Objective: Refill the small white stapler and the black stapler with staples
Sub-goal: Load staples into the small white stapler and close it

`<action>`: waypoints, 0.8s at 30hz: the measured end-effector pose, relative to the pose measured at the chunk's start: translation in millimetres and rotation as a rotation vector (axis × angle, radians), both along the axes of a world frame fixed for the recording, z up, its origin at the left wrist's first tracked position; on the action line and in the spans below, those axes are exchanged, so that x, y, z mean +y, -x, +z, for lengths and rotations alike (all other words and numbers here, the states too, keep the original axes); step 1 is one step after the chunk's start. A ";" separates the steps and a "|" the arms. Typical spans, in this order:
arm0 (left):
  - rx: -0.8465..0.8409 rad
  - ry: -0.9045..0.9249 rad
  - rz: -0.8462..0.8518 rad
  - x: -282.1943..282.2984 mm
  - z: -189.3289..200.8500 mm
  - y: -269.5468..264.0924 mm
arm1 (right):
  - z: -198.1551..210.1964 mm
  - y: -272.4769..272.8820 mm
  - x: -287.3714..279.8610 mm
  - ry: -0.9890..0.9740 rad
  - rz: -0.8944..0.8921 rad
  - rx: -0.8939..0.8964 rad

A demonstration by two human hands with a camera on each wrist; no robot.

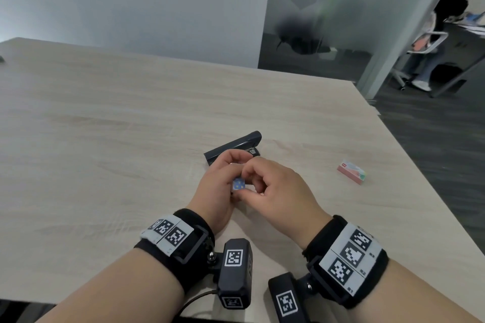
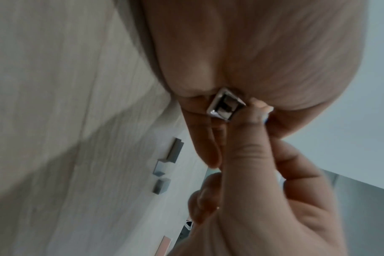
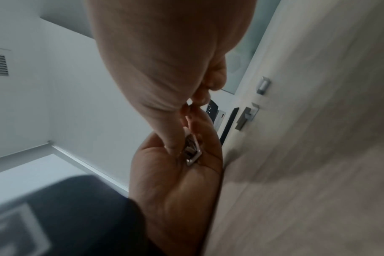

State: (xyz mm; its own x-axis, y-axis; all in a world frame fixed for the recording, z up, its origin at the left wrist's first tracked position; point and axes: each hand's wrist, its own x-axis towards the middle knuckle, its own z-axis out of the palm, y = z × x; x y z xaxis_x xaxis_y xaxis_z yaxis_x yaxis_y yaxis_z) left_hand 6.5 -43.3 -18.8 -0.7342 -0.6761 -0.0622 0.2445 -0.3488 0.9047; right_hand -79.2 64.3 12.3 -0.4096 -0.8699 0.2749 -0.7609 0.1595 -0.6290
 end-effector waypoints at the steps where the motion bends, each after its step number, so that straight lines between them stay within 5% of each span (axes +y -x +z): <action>1: 0.003 -0.027 0.000 -1.3 -1.1 0.3 | 0.2 1.5 -0.9 -0.044 -0.015 0.025; 5: 0.048 -0.120 -0.014 -3.5 -2.7 1.2 | -2.1 4.6 -5.0 -0.172 -0.043 0.110; 11: 0.054 -0.175 0.004 -7.7 -3.2 0.5 | -1.5 1.4 -3.2 -0.144 -0.005 0.048; 19: 0.066 -0.146 0.008 -0.5 1.5 2.7 | 5.1 -2.9 -7.0 -0.096 0.002 0.213; 24: 0.061 -0.110 -0.037 3.6 2.8 2.0 | 6.5 27.1 2.3 0.040 -0.157 0.011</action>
State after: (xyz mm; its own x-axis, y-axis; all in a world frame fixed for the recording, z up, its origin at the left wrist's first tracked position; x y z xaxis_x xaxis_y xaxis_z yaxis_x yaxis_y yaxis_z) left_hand 4.5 -39.8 -16.0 -0.7633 -0.6399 -0.0891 0.2829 -0.4551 0.8443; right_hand -106.3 66.6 18.7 -0.5368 -0.7834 0.3132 -0.7352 0.2523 -0.6291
